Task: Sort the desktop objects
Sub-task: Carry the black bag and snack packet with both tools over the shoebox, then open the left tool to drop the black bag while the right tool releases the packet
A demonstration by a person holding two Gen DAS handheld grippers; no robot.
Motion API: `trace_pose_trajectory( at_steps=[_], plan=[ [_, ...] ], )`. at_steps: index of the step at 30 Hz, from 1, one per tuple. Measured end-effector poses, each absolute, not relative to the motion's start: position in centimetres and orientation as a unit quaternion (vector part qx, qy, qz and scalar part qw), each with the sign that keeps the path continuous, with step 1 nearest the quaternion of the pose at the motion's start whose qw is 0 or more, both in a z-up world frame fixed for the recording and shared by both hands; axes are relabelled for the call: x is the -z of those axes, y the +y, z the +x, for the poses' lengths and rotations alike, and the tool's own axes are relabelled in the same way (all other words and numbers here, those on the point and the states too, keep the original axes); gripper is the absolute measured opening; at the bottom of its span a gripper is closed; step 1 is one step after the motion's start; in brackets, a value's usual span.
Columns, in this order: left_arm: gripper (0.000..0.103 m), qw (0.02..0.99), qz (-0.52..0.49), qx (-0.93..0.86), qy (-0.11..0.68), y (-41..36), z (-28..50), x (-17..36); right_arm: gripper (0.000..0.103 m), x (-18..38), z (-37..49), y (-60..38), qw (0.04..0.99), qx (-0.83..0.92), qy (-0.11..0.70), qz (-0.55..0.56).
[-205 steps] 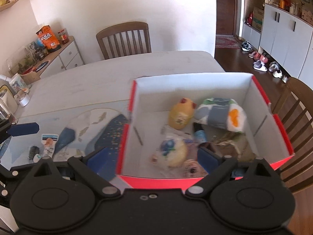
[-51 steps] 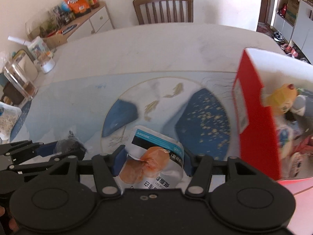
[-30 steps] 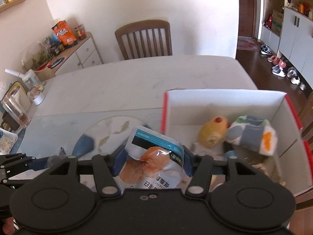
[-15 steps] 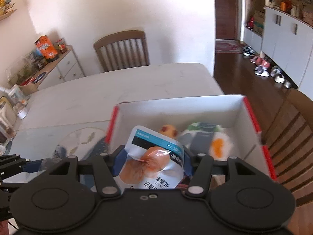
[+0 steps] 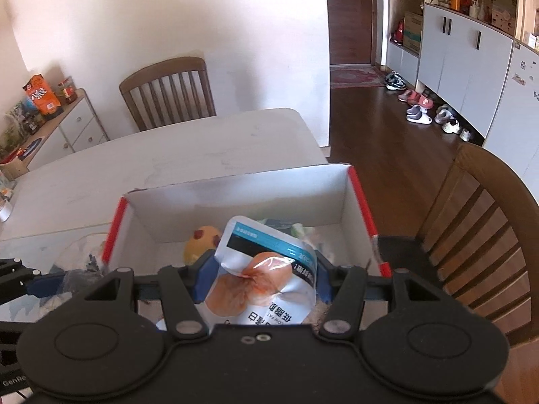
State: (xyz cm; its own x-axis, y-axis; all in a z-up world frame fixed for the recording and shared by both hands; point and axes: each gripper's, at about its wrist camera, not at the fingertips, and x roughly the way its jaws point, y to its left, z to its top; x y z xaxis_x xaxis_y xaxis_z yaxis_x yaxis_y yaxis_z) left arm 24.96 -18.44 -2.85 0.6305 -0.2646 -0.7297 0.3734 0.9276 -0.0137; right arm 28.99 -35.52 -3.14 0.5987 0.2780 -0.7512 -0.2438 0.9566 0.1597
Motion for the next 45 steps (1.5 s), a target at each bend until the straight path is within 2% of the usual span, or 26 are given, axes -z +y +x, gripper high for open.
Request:
trace_pose_trajectory(
  at_steps=[15, 39, 42, 44, 45],
  plan=[
    [0.036, 0.87, 0.103, 0.195, 0.441, -22.1, 28.4, 7.2, 0.057, 7.3, 31.4, -35.0, 0.879, -0.146, 0.453, -0.024],
    [0.039, 0.846, 0.084, 0.195, 0.49, -21.7, 30.2, 9.0, 0.058, 10.8, 31.8, -34.8, 0.859, -0.155, 0.487, -0.04],
    [0.048, 0.849, 0.079, 0.198, 0.483, -21.8, 29.9, 8.6, 0.058, 10.8, 31.7, -34.9, 0.859, -0.153, 0.486, -0.038],
    [0.071, 0.855, 0.08, 0.195, 0.474, -22.0, 29.5, 8.2, 0.059, 10.7, 31.7, -35.0, 0.86, -0.153, 0.486, -0.036],
    [0.073, 0.858, 0.079, 0.195, 0.47, -21.9, 29.3, 8.0, 0.06, 10.7, 31.7, -35.0, 0.86, -0.154, 0.485, -0.036]
  ],
)
